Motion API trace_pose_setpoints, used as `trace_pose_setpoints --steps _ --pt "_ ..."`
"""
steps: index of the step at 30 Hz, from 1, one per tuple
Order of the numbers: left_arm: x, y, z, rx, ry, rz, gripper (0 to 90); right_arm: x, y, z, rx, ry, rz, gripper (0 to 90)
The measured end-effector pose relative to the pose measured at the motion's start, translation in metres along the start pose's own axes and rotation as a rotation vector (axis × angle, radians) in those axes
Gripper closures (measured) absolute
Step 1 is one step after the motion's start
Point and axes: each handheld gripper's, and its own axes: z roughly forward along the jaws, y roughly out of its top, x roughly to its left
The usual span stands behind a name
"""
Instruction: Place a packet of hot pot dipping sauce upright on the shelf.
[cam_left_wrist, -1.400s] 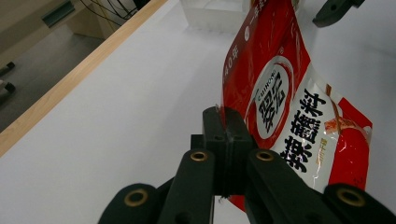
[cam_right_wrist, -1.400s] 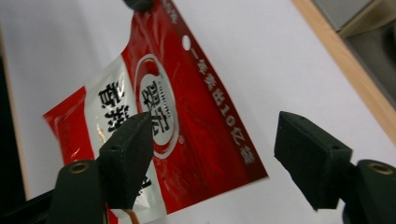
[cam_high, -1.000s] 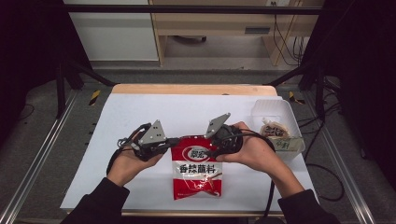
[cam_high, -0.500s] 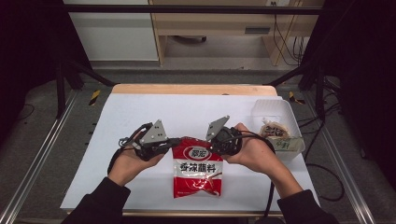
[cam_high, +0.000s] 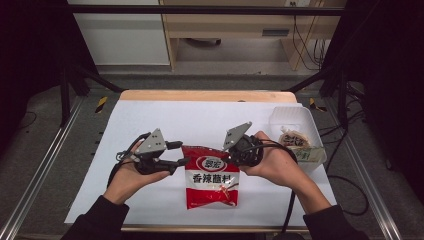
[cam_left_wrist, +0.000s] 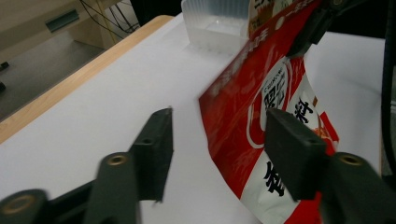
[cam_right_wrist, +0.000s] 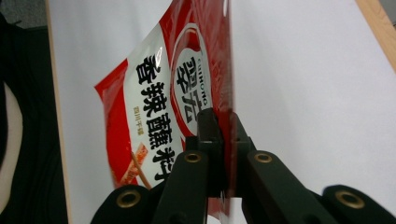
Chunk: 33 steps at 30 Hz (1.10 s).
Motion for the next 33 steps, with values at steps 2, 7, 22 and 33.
trace_pose_setpoints --steps 2,7,22,33 --pt "0.001 -0.003 -0.004 -0.02 -0.007 -0.018 32.5 0.0 0.002 -0.004 -0.009 0.001 0.003 89.8" --pt "0.005 -0.017 -0.009 -0.005 0.032 -0.032 22.6 -0.003 0.008 -0.014 -0.033 -0.012 0.008 89.8" --pt "0.027 -0.057 -0.001 0.053 0.131 -0.123 14.1 -0.033 0.021 -0.035 -0.084 -0.138 0.061 89.8" --pt "0.04 -0.076 0.016 0.061 0.161 -0.149 13.8 -0.068 0.015 -0.07 -0.172 -0.215 0.123 89.9"
